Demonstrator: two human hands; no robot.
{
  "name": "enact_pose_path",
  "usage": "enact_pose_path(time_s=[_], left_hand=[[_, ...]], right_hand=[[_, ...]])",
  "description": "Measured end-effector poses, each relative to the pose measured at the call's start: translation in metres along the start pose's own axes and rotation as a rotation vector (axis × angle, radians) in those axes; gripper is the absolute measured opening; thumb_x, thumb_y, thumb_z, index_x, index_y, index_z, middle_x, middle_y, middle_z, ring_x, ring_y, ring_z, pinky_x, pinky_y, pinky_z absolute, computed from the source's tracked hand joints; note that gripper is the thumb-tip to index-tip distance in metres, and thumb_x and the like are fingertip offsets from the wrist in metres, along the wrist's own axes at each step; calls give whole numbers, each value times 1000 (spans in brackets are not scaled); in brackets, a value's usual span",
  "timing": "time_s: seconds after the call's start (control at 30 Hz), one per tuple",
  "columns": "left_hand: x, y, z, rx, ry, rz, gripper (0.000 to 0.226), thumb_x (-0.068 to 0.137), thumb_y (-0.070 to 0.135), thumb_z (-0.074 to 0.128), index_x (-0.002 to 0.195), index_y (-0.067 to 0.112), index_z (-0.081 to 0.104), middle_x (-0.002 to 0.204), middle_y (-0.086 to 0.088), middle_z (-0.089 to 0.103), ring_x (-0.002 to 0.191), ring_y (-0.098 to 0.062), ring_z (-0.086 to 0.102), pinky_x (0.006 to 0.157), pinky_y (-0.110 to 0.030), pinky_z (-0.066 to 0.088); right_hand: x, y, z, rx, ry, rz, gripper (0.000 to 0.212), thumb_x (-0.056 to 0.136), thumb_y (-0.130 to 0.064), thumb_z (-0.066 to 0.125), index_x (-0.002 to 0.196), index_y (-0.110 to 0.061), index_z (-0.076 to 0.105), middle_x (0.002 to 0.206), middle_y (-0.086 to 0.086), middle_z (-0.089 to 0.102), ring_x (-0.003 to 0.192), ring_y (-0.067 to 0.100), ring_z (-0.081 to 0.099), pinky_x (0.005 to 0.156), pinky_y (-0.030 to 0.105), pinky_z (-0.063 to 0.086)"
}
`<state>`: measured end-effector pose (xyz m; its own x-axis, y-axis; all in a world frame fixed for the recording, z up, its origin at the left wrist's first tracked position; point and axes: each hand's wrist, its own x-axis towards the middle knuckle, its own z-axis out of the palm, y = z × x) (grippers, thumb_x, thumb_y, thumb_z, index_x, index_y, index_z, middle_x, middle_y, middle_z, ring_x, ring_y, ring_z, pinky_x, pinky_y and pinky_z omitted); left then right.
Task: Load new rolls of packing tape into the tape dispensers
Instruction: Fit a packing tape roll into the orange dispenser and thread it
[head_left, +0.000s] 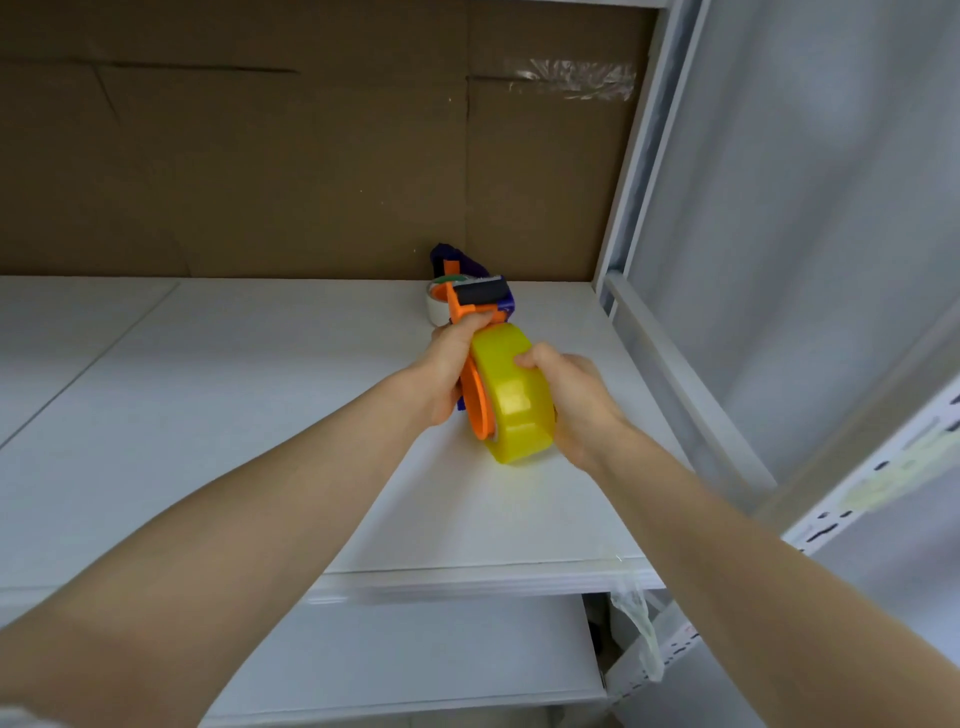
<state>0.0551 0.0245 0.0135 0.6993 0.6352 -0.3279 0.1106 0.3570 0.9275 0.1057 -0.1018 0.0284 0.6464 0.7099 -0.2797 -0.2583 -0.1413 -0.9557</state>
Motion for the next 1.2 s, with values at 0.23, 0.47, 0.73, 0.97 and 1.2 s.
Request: enact_pose_path(time_s=[0.23,0.47,0.73,0.97,1.2], left_hand=[[3,1,0,-31,-71,-73,36,84,45,60,113,24,58,95,-5,64,89,-22,62,74,-34,49],[-2,2,15,54,39,-37,59,80,49,65,130,26,45,111,-6,64,94,-23,61,72,-35,48],[-5,3,15,54,-2,-49,54,81,47,65,128,25,48,107,-6,65,93,-23,62,69,-35,48],[-11,7,10,35,-66,-119,19,89,42,56,95,24,58,87,-5,63,78,-20,60,63,-33,46],[-7,7,14,70,-17,-104,43,85,47,61,120,23,55,99,-7,65,88,-23,61,83,-40,49]], right_hand=[[-2,23,-20,198,-235,-122,50,74,-11,54,124,-6,58,109,12,68,97,24,66,79,33,56],[0,-6,-6,-49,107,67,32,86,-27,58,112,-20,41,97,6,55,86,23,55,78,38,49],[10,-24,-3,-79,97,99,45,82,-28,66,117,-17,38,106,10,55,101,29,57,89,44,51],[-1,13,-27,173,-225,-82,29,84,-7,60,112,-11,64,107,9,70,95,24,68,80,36,57],[-1,-5,-31,-228,-44,-255,55,77,-4,71,127,-18,52,114,4,55,104,20,55,90,33,49]])
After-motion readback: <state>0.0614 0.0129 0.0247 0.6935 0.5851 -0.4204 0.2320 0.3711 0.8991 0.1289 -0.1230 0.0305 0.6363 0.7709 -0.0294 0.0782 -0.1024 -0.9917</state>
